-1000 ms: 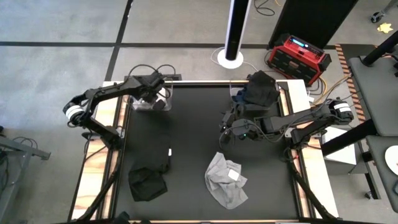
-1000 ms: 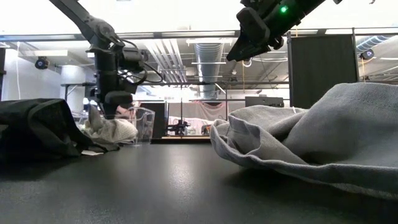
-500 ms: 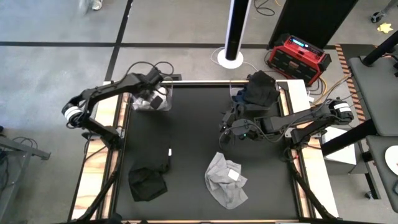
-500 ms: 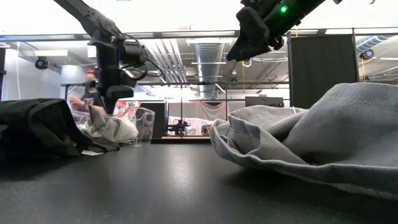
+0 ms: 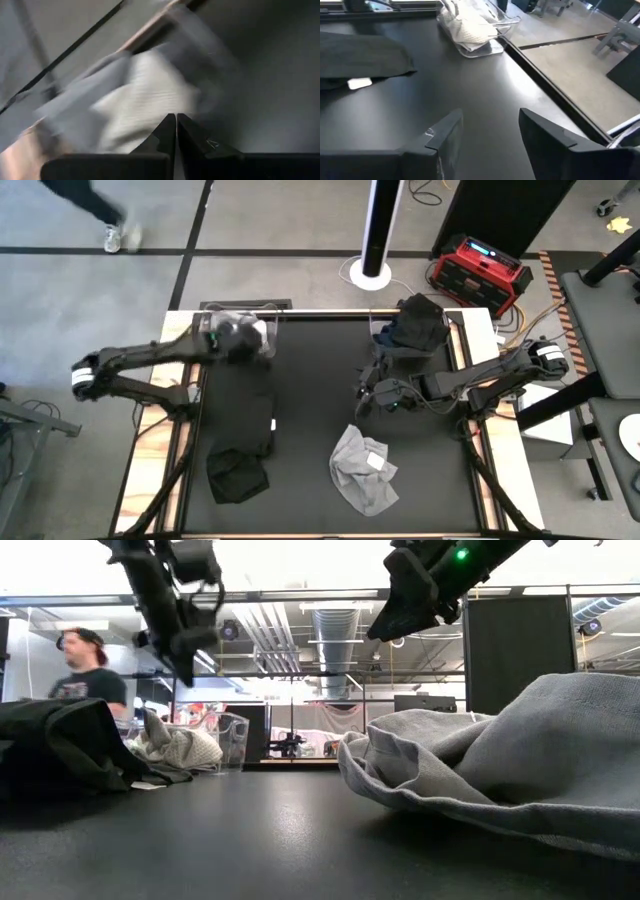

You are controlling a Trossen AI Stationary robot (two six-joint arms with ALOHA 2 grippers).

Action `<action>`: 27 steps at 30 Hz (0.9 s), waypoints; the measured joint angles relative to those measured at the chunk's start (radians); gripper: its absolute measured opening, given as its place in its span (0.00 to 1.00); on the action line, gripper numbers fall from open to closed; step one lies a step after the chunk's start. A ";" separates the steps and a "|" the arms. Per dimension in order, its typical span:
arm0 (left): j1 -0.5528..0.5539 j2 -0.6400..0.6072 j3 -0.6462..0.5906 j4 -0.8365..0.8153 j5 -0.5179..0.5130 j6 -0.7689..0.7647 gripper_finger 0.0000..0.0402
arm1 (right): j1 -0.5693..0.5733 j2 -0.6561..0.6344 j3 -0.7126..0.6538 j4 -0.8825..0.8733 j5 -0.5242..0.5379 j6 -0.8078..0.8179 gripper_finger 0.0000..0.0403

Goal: Sort towels by color in basket
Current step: Put the gray towel into the left transparent bin

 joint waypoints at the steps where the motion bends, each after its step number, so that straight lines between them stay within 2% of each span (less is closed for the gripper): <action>1: -0.063 -0.021 -0.017 0.022 -0.001 -0.022 0.00 | 0.006 0.000 -0.001 0.001 0.000 0.005 0.48; 5: -0.310 -0.078 -0.090 0.081 -0.019 -0.140 0.00 | 0.032 0.000 -0.002 0.001 0.000 0.023 0.42; 9: -0.531 -0.090 -0.175 0.120 -0.078 -0.373 0.00 | 0.061 0.000 -0.011 0.001 -0.001 0.046 0.35; 14: -0.753 -0.048 -0.253 0.284 -0.106 -0.428 0.00 | 0.111 0.000 -0.032 0.002 -0.006 0.071 0.26; 18: -0.862 0.011 -0.256 0.398 -0.138 -0.436 0.00 | 0.149 0.000 -0.054 0.000 -0.008 0.099 0.20; 23: -0.912 0.108 -0.194 0.404 -0.157 -0.482 0.00 | 0.202 0.000 -0.068 0.001 -0.007 0.140 0.13; 27: -0.916 0.198 -0.119 0.353 -0.089 -0.482 0.00 | 0.250 0.000 -0.069 -0.001 0.000 0.140 0.08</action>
